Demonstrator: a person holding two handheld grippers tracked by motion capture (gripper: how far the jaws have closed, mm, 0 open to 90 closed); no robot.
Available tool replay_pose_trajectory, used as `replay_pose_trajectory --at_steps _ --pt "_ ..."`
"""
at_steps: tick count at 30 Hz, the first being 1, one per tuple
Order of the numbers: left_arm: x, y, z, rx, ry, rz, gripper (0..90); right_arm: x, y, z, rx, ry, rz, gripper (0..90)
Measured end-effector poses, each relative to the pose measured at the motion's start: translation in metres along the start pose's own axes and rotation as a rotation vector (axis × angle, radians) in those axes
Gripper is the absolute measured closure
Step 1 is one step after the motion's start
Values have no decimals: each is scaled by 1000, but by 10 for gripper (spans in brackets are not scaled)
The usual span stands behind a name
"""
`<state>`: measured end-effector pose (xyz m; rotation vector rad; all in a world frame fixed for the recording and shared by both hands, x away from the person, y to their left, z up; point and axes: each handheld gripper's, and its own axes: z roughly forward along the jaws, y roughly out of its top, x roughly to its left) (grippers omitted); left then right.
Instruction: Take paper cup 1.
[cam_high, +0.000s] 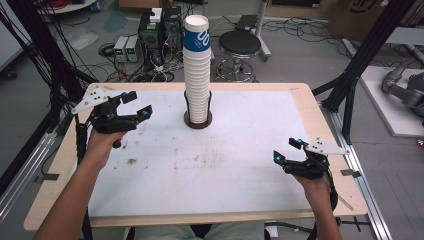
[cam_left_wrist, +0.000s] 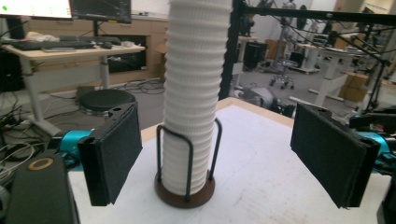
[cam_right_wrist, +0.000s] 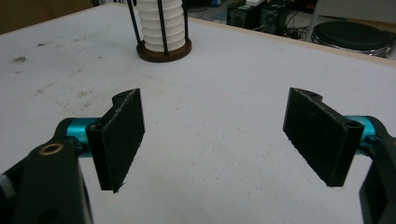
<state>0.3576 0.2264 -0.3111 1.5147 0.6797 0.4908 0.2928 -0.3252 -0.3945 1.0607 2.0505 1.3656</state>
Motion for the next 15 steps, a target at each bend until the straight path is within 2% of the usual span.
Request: replay_pose_trajectory --at_steps 2,3,8,10,14,15 --pt "-1 13 8 1 -20 7 165 -1 0 -1 0 -3 -1 210" --pt "-1 13 8 1 -20 7 165 -1 0 -1 -1 -3 -1 210" --pt "0 34 20 -4 -45 8 163 -1 0 -2 2 -3 1 211" --pt "0 41 24 -2 -46 15 162 -1 0 -1 -1 -1 -2 211" --pt "3 63 36 2 -61 5 160 0 0 0 1 3 -6 211" --pt "3 63 36 2 -61 5 160 0 0 0 1 3 -6 211"
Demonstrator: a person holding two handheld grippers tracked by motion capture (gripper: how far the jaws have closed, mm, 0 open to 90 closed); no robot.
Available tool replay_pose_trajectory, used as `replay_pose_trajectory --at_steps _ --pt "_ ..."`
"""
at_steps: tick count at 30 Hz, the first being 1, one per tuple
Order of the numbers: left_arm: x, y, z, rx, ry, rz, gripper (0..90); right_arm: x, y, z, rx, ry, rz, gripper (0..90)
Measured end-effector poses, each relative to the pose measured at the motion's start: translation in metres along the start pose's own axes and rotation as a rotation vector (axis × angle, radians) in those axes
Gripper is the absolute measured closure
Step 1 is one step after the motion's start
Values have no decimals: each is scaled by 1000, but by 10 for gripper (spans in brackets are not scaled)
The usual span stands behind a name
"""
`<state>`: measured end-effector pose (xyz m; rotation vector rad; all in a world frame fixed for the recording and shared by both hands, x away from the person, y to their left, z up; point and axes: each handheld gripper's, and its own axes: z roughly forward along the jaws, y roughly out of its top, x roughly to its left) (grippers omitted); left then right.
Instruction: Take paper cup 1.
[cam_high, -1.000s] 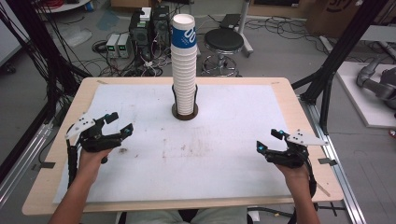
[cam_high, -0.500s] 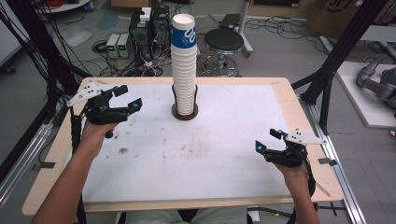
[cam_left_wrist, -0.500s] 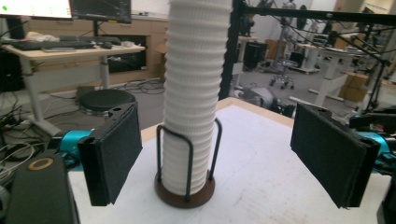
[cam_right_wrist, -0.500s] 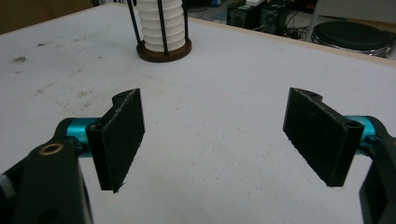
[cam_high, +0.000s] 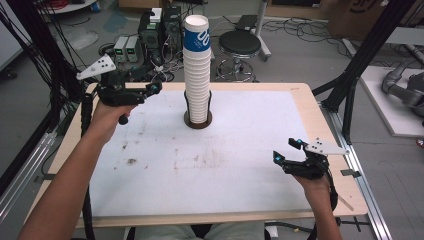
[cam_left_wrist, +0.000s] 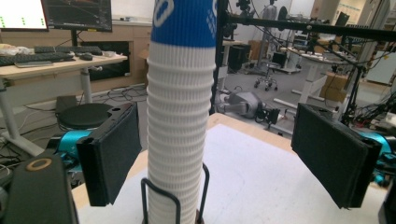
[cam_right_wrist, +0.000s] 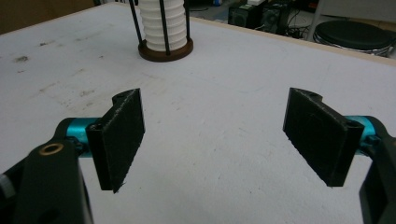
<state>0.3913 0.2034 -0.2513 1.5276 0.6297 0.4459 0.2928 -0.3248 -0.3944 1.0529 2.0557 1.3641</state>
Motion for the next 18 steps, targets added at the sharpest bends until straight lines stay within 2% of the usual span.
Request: replay_pose_trajectory --at_steps 3,9,18 --pt "3 15 11 6 -6 12 159 1 0 1 -1 3 -1 211" --pt "7 31 31 12 -23 5 159 1 1 1 2 7 3 211" --pt "10 58 67 27 -15 30 159 0 0 2 0 9 0 211"
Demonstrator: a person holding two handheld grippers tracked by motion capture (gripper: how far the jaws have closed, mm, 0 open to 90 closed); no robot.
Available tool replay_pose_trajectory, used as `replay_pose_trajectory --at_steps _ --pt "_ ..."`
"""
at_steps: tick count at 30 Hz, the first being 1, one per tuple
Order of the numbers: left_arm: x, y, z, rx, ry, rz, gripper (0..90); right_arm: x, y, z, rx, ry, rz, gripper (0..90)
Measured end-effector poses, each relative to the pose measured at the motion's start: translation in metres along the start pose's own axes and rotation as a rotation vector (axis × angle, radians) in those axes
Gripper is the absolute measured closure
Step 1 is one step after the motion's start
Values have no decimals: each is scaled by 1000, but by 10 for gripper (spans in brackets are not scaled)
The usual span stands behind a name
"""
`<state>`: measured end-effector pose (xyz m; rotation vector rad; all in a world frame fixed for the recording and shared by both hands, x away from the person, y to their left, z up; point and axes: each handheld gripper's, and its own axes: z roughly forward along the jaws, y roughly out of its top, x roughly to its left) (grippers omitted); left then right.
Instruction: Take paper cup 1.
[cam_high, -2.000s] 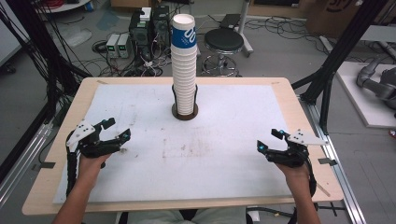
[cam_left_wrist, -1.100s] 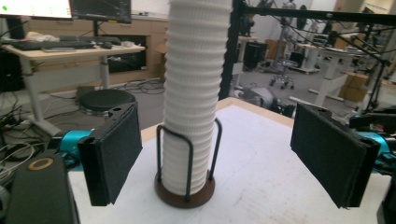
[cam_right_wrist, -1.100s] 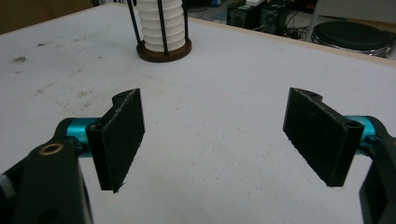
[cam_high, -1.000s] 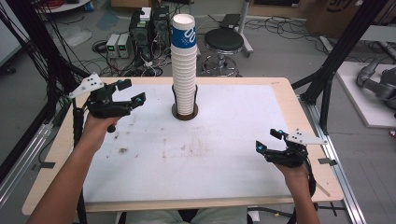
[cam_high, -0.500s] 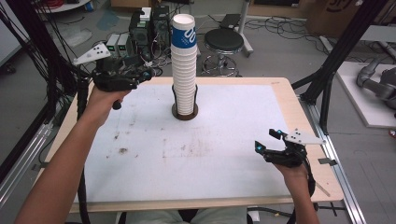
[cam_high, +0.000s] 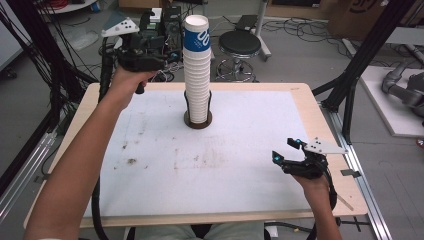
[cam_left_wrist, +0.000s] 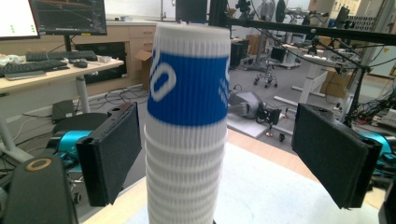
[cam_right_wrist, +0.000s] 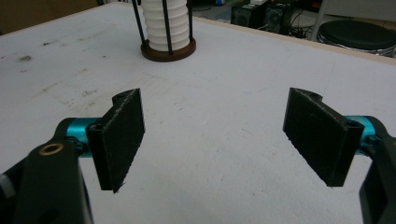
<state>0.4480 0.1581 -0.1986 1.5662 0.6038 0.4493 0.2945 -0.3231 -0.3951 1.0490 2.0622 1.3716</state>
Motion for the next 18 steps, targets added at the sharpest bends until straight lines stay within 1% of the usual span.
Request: replay_pose_trajectory --at_steps 3,4,5,6,8,9,10,12,14,15,16,18 --pt "2 9 11 -4 10 -3 159 -1 0 0 -2 4 -1 211" --pt "4 14 18 0 18 -5 159 -1 0 0 0 6 1 210" --pt "4 14 18 0 18 -5 159 -1 0 0 0 6 1 210" --pt "4 16 22 -2 16 -10 159 0 0 1 0 9 1 211" --pt "5 18 29 8 28 -9 159 0 0 1 0 9 -2 211" --pt "6 20 36 20 40 -3 159 0 0 1 0 10 0 211" --pt "6 20 36 20 40 -3 159 0 0 1 -1 11 2 211" --pt "7 22 43 26 51 -5 159 0 -1 1 -1 11 5 211" --pt "8 24 51 29 38 -13 159 -1 0 0 -5 10 1 211" --pt "8 26 56 33 35 -8 159 0 0 0 -4 12 5 211" --pt "8 26 56 33 35 -8 159 -1 0 0 -6 13 3 211" --pt "7 28 63 44 40 -8 159 -1 0 0 -8 13 3 211"
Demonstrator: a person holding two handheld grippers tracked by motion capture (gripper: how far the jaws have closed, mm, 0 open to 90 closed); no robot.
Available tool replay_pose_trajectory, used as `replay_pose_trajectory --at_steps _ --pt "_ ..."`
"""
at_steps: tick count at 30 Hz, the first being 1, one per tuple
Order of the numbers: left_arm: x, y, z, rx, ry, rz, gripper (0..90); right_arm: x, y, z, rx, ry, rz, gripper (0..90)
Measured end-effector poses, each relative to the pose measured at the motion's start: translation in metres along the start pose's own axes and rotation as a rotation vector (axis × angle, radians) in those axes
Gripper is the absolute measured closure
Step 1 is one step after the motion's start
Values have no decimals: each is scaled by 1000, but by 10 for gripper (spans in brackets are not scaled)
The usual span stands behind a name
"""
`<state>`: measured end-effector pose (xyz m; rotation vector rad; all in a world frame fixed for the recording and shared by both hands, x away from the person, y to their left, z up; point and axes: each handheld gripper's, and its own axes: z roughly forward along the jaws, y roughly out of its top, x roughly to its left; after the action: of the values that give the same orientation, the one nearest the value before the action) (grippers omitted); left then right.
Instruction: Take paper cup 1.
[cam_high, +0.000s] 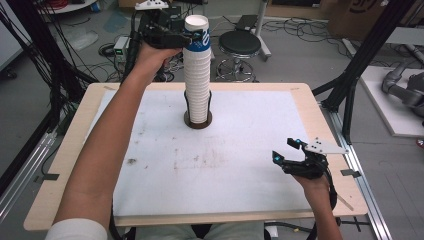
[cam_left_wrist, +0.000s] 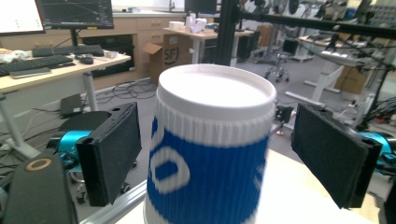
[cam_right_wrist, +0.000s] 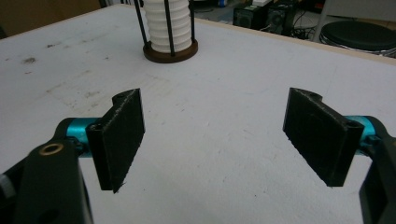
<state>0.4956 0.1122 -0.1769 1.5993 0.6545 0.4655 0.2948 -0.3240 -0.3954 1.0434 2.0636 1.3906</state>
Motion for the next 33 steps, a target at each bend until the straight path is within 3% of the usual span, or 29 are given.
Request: replay_pose_trajectory --at_steps 6,8,11,16,24,33 --pt "-1 5 15 2 14 -7 160 0 0 0 1 3 -1 211" --pt "-1 5 18 -1 10 -10 212 0 0 0 3 4 7 211" --pt "-1 5 18 -16 10 -5 281 0 0 -1 2 5 9 211" --pt "0 8 16 -29 23 -19 293 0 -1 -2 0 3 8 211" --pt "-8 33 3 -95 23 -1 295 0 0 -1 1 6 8 211" --pt "-10 53 -16 -160 26 -7 298 1 0 -1 1 6 7 211"
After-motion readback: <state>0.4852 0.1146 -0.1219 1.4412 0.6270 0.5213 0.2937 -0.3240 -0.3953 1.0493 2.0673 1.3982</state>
